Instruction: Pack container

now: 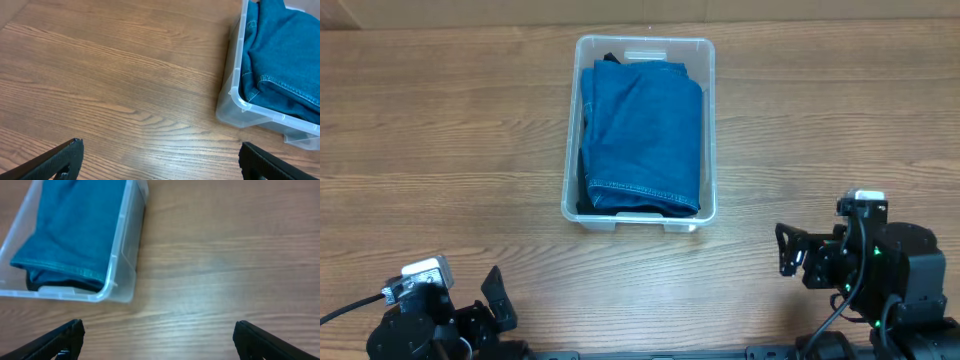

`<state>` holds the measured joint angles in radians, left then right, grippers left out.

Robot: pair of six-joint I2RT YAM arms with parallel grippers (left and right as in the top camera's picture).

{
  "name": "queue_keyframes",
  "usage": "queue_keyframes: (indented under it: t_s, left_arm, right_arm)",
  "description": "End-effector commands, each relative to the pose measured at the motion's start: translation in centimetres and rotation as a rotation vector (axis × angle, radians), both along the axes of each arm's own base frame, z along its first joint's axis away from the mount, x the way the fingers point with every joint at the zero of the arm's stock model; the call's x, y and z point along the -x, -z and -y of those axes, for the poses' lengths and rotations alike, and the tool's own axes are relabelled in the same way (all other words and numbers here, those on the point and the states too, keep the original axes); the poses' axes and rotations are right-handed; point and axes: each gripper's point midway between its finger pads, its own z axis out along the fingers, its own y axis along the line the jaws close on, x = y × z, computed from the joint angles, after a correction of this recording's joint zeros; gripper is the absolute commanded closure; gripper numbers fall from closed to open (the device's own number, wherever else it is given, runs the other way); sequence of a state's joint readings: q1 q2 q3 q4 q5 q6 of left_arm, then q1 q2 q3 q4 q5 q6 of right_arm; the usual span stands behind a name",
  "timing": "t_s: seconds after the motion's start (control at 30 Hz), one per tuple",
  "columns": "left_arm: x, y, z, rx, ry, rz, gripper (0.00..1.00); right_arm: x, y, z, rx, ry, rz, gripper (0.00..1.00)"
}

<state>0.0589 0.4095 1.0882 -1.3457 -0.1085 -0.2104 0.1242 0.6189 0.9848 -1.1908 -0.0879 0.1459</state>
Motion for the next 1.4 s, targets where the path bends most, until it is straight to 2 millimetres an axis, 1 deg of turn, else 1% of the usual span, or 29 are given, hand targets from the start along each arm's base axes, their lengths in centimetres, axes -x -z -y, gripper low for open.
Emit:
queue_keyframes:
  t_s: [0.0,0.17,0.27,0.3,0.33,0.37,0.43,0.53,0.6,0.67,0.73,0.8,0.83,1.37]
  left_arm:
    - [0.0,0.0,0.0,0.009,-0.009,0.009,0.00]
    - [0.0,0.0,0.0,0.009,-0.009,0.009,0.00]
    - [0.0,0.0,0.0,0.009,-0.009,0.009,0.00]
    - [0.0,0.0,0.0,0.009,-0.009,0.009,0.00]
    - [0.0,0.0,0.0,0.009,-0.009,0.009,0.00]
    - [0.0,0.0,0.0,0.009,-0.009,0.009,0.00]
    - [0.0,0.0,0.0,0.009,-0.009,0.009,0.00]
    - [0.0,0.0,0.0,0.009,-0.009,0.009,0.00]
    - [0.0,0.0,0.0,0.009,-0.009,0.009,0.00]
    - [0.0,0.0,0.0,0.009,-0.009,0.009,0.00]
    - [0.0,0.0,0.0,0.009,-0.009,0.009,0.00]
    - [0.0,0.0,0.0,0.009,-0.009,0.009,0.00]
    - [0.0,0.0,0.0,0.009,-0.009,0.009,0.00]
    - [0.1,-0.1,0.0,0.009,-0.009,0.016,0.00]
  right_arm:
    - [0.0,0.1,0.2,0.003,0.009,-0.002,0.00]
    - [0.2,0.2,0.2,0.004,0.009,-0.008,0.00]
    - [1.3,-0.2,0.3,0.011,-0.003,0.043,0.00]
    - [1.3,-0.3,0.3,0.024,-0.019,0.086,0.00]
    - [1.0,-0.3,0.3,0.039,-0.036,0.144,0.00]
    - [0.4,0.3,0.2,0.044,-0.044,0.238,0.00]
    - [-0.7,1.4,0.1,0.032,-0.041,0.361,0.00]
    - [-3.2,2.3,0.0,0.025,-0.026,0.594,0.00]
    - [-4.0,2.4,0.2,0.022,-0.007,0.686,0.00]
    - [-4.5,3.2,0.3,0.018,0.006,0.759,0.00]
    - [-5.0,5.8,0.2,0.022,0.001,0.708,0.00]
    - [-4.8,8.1,0.2,0.032,-0.005,0.619,0.00]
    - [-4.6,9.0,0.2,0.036,-0.007,0.582,0.00]
    - [-4.6,9.1,0.2,0.037,-0.007,0.575,0.00]
